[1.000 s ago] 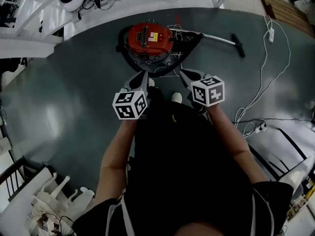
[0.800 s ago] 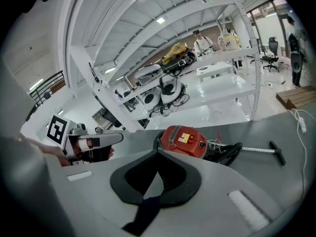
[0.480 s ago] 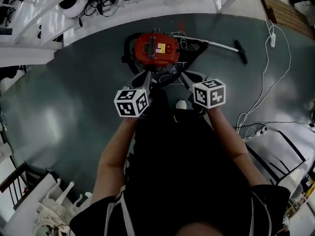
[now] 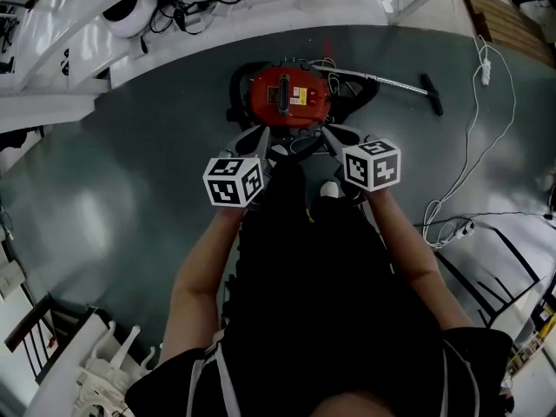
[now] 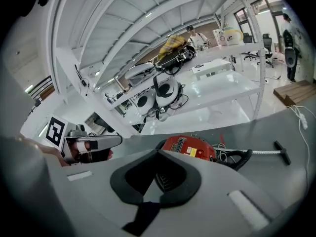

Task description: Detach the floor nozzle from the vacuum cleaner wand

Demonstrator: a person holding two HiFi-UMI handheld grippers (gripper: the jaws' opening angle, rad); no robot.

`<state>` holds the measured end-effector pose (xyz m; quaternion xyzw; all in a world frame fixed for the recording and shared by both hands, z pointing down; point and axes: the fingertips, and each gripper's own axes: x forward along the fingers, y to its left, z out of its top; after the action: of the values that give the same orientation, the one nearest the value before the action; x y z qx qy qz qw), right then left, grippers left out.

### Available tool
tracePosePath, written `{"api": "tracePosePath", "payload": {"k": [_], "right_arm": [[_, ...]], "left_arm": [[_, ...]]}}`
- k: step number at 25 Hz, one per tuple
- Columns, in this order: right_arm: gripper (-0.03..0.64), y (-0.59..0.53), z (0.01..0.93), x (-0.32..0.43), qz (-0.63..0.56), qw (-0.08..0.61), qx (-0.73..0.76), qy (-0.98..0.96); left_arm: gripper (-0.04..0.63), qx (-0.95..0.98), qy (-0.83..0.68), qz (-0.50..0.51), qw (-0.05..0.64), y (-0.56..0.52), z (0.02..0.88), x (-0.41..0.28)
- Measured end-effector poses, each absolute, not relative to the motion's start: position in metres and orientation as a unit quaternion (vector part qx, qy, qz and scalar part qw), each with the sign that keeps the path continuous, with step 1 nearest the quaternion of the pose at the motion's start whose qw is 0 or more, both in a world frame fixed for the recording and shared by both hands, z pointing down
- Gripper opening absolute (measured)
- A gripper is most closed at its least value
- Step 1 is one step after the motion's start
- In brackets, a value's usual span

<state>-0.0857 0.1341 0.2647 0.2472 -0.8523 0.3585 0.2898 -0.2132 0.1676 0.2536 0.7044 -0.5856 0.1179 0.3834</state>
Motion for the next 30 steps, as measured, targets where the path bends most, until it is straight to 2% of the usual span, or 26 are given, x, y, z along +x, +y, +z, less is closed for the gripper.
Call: {"api": "tracePosePath", "payload": {"k": [6, 11, 22, 30], "right_arm": [[-0.003, 0.128, 0.270, -0.125, 0.351, 0.303, 0.246, -0.851], [-0.003, 0.114, 0.276, -0.141, 0.346, 0.302, 0.257, -0.850], [-0.003, 0.063, 0.314, -0.146, 0.334, 0.322, 0.223, -0.857], [-0.003, 0.004, 0.364, -0.117, 0.329, 0.347, 0.172, -0.861]], "left_arm": [[0.008, 0.714, -0.567, 0.119, 0.394, 0.163, 0.269, -0.248], [0.009, 0.732, -0.547, 0.153, 0.376, 0.156, 0.286, -0.263], [0.008, 0.686, -0.592, 0.127, 0.404, 0.125, 0.313, -0.275], [0.008, 0.642, -0.635, 0.116, 0.415, 0.069, 0.361, -0.253]]}}
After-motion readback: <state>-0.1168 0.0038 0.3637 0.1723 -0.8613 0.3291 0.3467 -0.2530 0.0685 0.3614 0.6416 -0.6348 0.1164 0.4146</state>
